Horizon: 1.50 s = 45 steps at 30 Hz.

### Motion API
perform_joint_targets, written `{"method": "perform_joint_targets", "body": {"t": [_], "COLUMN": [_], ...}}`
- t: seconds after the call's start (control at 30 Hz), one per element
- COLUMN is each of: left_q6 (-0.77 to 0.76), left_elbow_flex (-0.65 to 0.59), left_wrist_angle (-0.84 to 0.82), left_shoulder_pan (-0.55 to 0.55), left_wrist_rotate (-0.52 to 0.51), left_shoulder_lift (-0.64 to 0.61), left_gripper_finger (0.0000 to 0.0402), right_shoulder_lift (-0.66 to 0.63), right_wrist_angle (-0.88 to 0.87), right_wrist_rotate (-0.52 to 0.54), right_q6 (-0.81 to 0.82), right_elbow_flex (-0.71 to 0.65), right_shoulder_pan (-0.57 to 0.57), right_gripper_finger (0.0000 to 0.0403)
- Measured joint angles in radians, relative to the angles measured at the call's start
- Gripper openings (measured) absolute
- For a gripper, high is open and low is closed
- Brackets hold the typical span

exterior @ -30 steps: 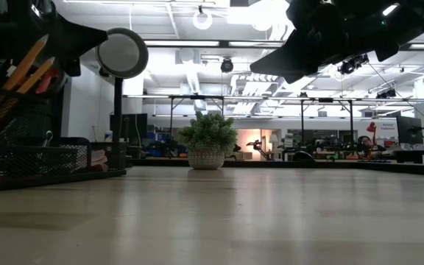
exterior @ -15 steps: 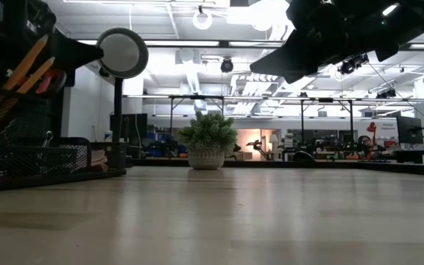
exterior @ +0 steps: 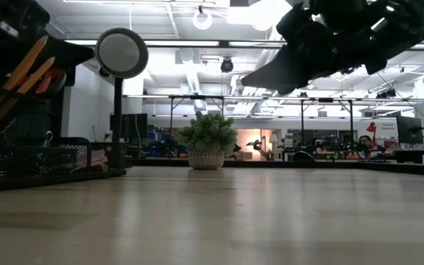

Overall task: Pick and place office supplies into organizer
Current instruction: Return to Home Position

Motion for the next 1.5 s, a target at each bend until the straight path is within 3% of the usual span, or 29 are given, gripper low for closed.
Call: {"method": "perform_joint_targets", "body": {"t": [0.33, 0.57, 0.73, 1.27, 1.5], "left_q6": [0.056, -0.017, -0.041, 0.024, 0.044], "left_elbow_flex": [0.000, 0.002, 0.002, -0.001, -0.002], "left_wrist_angle": [-0.014, -0.003, -0.002, -0.007, 0.004], "left_shoulder_pan": [0.001, 0.001, 0.000, 0.000, 0.000], "left_wrist_rotate": [0.067, 0.067, 0.063, 0.000, -0.057], "left_shoulder_lift": [0.029, 0.151, 0.158, 0.121, 0.121], "left_gripper_finger": [0.0000, 0.0000, 0.0000, 0.0000, 0.0000], "right_shoulder_lift": [0.002, 0.002, -0.025, -0.557, -0.745], "right_wrist_angle": [0.004, 0.015, 0.026, 0.065, -0.110], "right_wrist_rotate": [-0.017, -0.016, 0.027, 0.043, 0.027], "right_q6": [0.011, -0.002, -0.022, 0.089, 0.103], "right_elbow_flex": [0.000, 0.000, -0.031, -0.386, -0.414], "right_shoulder_pan": [-0.007, -0.007, -0.006, -0.025, -0.024], "right_gripper_finger": [0.0000, 0.0000, 0.0000, 0.0000, 0.0000]}}
